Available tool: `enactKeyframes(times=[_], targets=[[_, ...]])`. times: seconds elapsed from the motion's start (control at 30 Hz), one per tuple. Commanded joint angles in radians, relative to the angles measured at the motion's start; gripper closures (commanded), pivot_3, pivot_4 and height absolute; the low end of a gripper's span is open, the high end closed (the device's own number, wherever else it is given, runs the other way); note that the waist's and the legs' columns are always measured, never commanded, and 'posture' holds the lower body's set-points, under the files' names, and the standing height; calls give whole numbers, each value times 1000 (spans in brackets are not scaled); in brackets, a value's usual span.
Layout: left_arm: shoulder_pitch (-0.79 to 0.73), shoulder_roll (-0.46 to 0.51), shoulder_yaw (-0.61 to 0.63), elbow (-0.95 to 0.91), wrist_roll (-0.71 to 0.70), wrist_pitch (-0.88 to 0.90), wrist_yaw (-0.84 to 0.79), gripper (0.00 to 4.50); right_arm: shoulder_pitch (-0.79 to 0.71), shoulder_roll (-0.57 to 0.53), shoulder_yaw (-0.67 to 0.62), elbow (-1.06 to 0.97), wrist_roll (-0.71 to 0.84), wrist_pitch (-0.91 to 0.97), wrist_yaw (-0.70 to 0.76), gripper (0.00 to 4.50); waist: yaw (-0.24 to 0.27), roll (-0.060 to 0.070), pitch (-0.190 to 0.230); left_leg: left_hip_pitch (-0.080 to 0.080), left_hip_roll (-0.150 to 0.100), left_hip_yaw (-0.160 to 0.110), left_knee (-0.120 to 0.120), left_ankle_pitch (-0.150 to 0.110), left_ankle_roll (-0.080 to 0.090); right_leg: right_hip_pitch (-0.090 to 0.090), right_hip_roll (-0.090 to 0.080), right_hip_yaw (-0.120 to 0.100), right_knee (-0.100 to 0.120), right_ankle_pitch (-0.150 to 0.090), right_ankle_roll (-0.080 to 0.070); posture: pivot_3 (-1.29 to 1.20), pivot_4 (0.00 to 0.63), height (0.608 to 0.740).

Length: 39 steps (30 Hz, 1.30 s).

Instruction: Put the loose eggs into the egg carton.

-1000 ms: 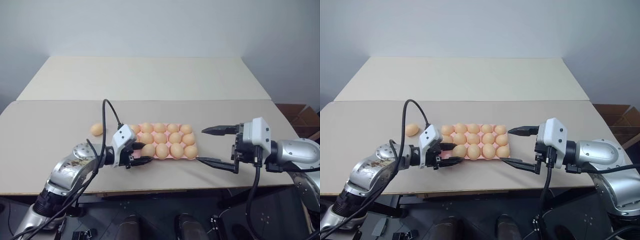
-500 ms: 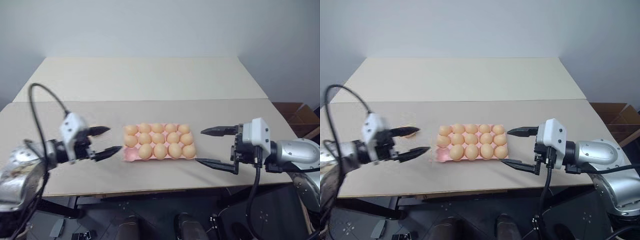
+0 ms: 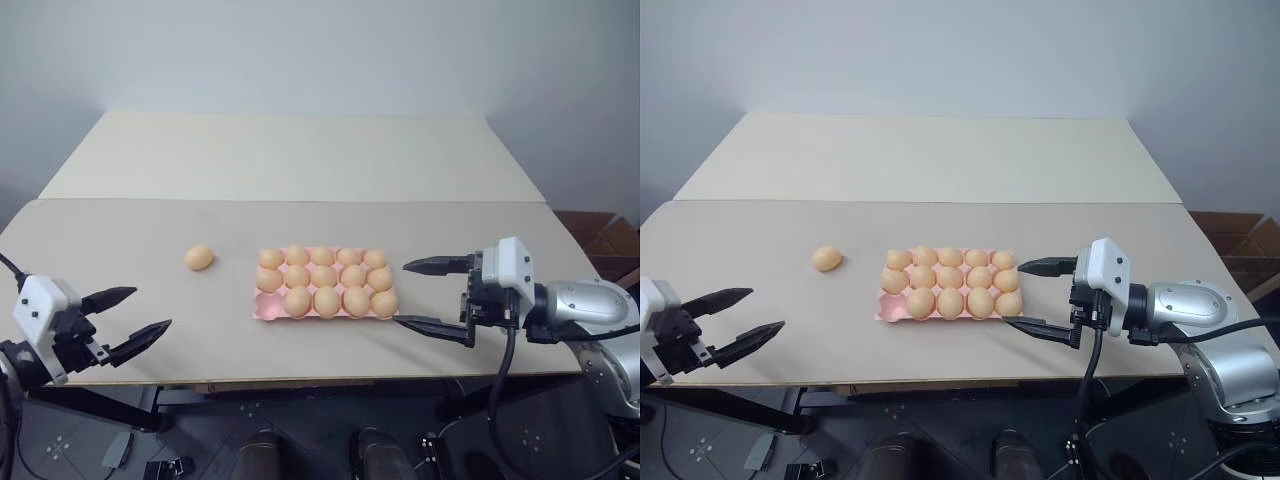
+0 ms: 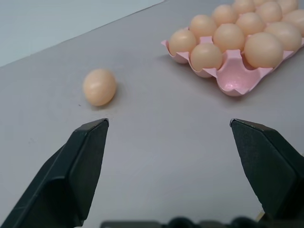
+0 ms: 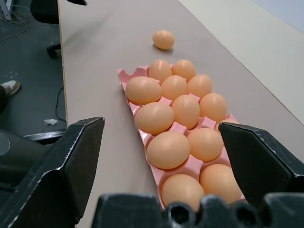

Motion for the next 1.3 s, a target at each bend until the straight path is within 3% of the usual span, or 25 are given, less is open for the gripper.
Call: enactKeyframes(times=[0.03,0.23,0.6,0.7,0.8,0.87,0.93,1.1,1.3], targets=[[-89,45,-51,-7,-6,127,120,40,-25,0,-10,-10,3,-19,-1,0,0,0,0,0,0,0,0,0,0,0,0,0,0,0,0,0,150,740],[-421,42,-272,211,98,200,282,40,-53,13,13,-8,-9,-22,-13,0,1,0,0,1,0,-1,0,0,0,1,1,-1,1,3,5,0,150,740],[-843,-47,-599,825,300,-9,185,40,-52,23,-2,-84,17,1,-60,0,-3,-1,0,-3,-2,-1,0,0,1,0,1,-2,0,4,6,0,150,740],[-903,-73,-623,941,334,-68,178,656,-43,20,-16,-98,30,8,-72,0,-3,-1,0,-3,-2,-1,0,0,1,0,1,-2,0,4,7,0,150,740],[-936,-89,-631,999,344,-92,151,1627,-31,15,-28,-112,39,15,-91,0,-2,-1,0,-4,-2,-1,1,0,1,0,1,-2,0,4,7,0,150,740],[-941,-93,-632,1010,350,-110,136,2317,-28,15,-35,-117,47,19,-102,0,-2,-1,0,-4,-2,-1,1,0,1,0,1,-2,0,4,7,0,150,740],[-938,-97,-625,1008,353,-122,140,2701,-27,18,-40,-121,50,23,-110,0,-2,-1,0,-4,-2,-1,1,0,1,0,1,-2,0,4,7,0,150,740],[-872,-54,-582,871,323,-194,70,2752,-28,20,-40,-125,51,28,-118,0,-6,-1,0,-4,-1,-2,1,0,1,0,1,-2,0,5,7,0,150,740],[-656,64,-552,417,149,-124,-176,2752,-11,20,-40,-135,51,24,-120,0,-12,-1,0,-4,0,-1,1,0,1,-1,0,-2,0,4,7,0,150,740]])
